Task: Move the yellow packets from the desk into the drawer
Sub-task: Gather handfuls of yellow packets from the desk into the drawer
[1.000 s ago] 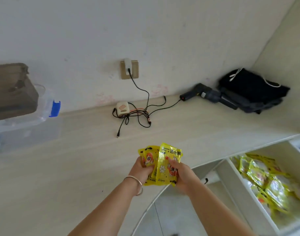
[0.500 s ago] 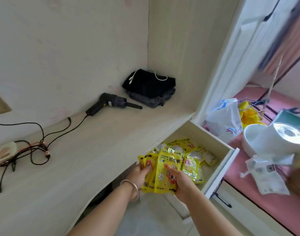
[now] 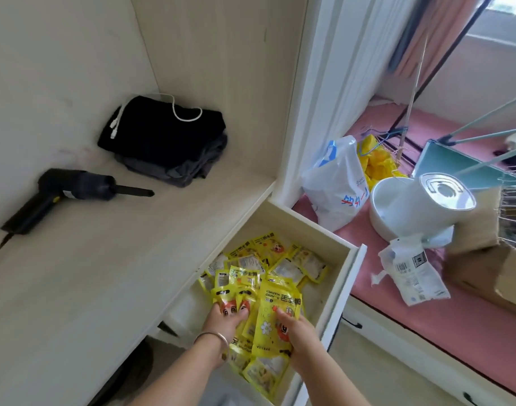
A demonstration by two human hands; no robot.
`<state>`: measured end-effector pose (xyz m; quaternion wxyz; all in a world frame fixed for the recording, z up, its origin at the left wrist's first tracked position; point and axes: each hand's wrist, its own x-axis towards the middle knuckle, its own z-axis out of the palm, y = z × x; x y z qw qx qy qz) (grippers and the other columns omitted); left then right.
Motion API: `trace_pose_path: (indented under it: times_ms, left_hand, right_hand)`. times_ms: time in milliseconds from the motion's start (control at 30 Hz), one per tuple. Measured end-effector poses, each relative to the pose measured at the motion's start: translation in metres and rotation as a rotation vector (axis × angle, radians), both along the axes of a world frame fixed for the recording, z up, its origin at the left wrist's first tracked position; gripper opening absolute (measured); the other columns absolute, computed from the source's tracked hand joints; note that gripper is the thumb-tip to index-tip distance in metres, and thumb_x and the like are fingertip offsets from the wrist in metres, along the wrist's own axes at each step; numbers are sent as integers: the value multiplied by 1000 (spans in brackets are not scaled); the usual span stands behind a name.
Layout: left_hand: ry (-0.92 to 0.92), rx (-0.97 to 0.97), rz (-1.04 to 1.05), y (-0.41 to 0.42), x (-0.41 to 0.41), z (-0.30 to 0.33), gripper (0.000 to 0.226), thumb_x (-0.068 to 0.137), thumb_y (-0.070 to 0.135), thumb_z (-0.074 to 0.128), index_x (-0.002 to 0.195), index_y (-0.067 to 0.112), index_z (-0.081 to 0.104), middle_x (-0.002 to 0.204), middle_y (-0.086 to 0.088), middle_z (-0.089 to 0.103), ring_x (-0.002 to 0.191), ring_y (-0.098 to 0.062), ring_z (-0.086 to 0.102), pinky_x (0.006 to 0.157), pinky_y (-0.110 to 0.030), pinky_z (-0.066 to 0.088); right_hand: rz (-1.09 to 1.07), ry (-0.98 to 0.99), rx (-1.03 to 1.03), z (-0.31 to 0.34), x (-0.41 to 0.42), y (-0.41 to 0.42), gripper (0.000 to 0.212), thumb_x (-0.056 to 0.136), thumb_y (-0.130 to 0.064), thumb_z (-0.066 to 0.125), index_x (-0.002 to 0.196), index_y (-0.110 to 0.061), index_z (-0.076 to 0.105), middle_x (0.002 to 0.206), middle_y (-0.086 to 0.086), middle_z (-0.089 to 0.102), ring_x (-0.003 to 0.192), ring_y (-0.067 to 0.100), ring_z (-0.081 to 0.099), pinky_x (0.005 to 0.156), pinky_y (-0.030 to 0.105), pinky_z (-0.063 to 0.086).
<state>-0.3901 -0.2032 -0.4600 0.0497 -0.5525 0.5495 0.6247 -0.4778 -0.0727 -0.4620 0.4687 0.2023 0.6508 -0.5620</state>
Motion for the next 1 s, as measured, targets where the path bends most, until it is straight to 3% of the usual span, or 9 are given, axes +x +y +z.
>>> trace_pose_path:
  times_ms: [167, 300, 500, 567, 700, 833, 900, 933, 1000]
  left_hand:
    - [-135, -19, -175, -17, -29, -42, 84, 78, 24, 74, 143, 3, 27, 145, -11, 42, 133, -29, 42, 110, -38, 35]
    - [-249, -41, -293, -25, -40, -63, 93, 73, 34, 77, 146, 8, 24, 147, -11, 41, 135, -30, 41, 111, -43, 36]
    - [-285, -64, -257, -28, -34, -87, 95, 72, 24, 79, 147, 8, 22, 148, -14, 40, 135, -31, 41, 111, -42, 34]
    - [-285, -102, -231, -30, -34, -90, 85, 74, 22, 78, 143, 10, 28, 144, -13, 43, 130, -33, 45, 106, -42, 38]
    - [-278, -213, -206, -33, -33, -88, 67, 72, 20, 79, 129, 17, 44, 134, -10, 55, 114, -32, 57, 95, -38, 47]
    - [-301, -358, -249, -26, -34, -79, 63, 72, 21, 77, 127, 20, 48, 134, -11, 49, 123, -30, 47, 100, -39, 43]
    - [-315, -430, -275, -18, -36, -67, 55, 75, 23, 73, 125, 22, 50, 134, -11, 46, 124, -30, 43, 98, -39, 43]
    - [-309, -438, -277, -13, -37, -62, 52, 76, 22, 72, 124, 23, 51, 134, -10, 44, 123, -29, 43, 96, -38, 44]
    - [-277, -429, -264, -5, -41, -51, 50, 76, 19, 72, 122, 24, 52, 132, -8, 43, 116, -28, 50, 91, -37, 47]
  right_hand:
    - [-73, 14, 101, -35, -17, -10, 38, 86, -24, 68, 119, -12, 55, 115, 10, 64, 104, 30, 61, 92, 45, 51]
    - [-66, 20, 178, -61, -21, -17, 43, 87, -23, 67, 125, -11, 54, 118, 7, 64, 105, 29, 62, 92, 44, 52]
    - [-91, -17, 280, -86, -20, -20, 51, 88, -18, 65, 135, -10, 48, 127, 10, 61, 110, 31, 61, 92, 44, 53]
    - [-78, -14, 320, -89, -18, -20, 57, 89, -20, 63, 141, -12, 42, 132, 9, 58, 112, 31, 60, 92, 43, 52]
    - [-10, 86, 436, -84, -14, -21, 60, 92, -17, 53, 148, -18, 31, 139, 6, 52, 86, 20, 64, 71, 33, 56]
    - [81, 207, 485, -68, -14, -23, 64, 91, -10, 47, 150, -19, 24, 147, 6, 42, 118, 30, 57, 88, 34, 52]
    - [174, 296, 493, -54, -16, -22, 62, 91, -11, 48, 149, -17, 26, 150, 5, 37, 123, 29, 53, 94, 37, 50]
    - [227, 339, 490, -46, -19, -20, 61, 92, -13, 49, 148, -17, 26, 151, 4, 35, 121, 27, 54, 93, 38, 51]
    - [297, 405, 453, -32, -28, -14, 56, 94, -15, 48, 147, -18, 29, 145, 3, 42, 99, 21, 62, 73, 33, 53]
